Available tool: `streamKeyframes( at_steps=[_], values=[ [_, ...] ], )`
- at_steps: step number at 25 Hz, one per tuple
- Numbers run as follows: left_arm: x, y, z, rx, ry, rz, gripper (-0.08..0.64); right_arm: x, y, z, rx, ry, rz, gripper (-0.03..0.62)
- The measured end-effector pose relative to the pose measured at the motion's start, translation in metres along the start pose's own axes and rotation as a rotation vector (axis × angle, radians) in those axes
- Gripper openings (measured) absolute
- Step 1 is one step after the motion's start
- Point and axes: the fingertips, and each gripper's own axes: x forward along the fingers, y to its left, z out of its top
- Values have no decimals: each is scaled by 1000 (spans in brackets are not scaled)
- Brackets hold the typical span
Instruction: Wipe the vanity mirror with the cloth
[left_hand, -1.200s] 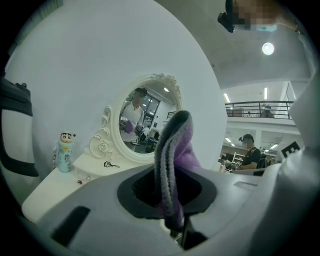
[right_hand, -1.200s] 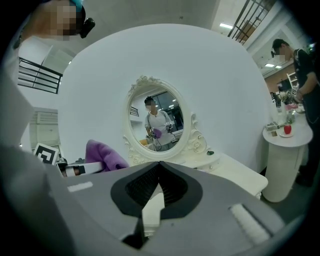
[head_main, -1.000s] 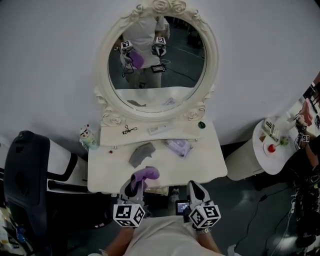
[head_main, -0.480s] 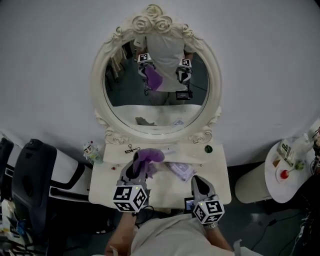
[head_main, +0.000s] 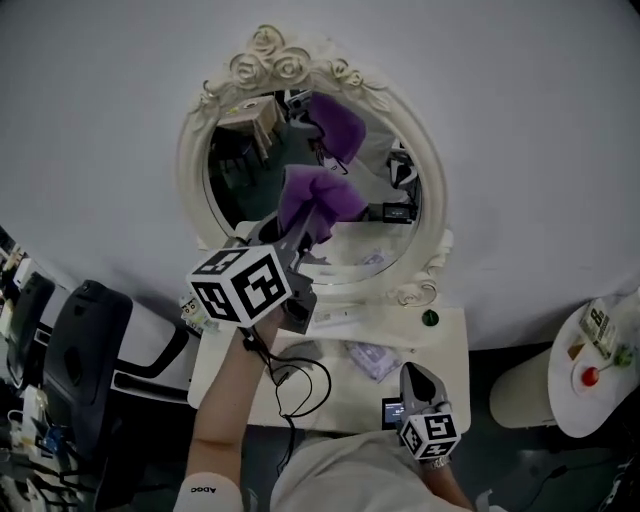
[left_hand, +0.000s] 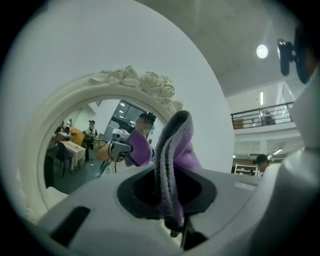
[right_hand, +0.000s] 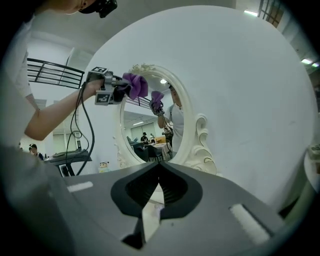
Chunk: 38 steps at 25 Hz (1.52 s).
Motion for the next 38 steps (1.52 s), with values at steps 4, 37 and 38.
streamKeyframes(
  at_steps=[4,37,38],
  values=[
    [40,-8,33,58,25,-13,55,6,-4,1,8,-10,3,8],
    [23,114,120,239,-87,342,55,13,-13,-8,-16,22,18,8],
    [20,120,121,242,-86,353,55,14,-11,-8,-20,21,22,8]
  ],
)
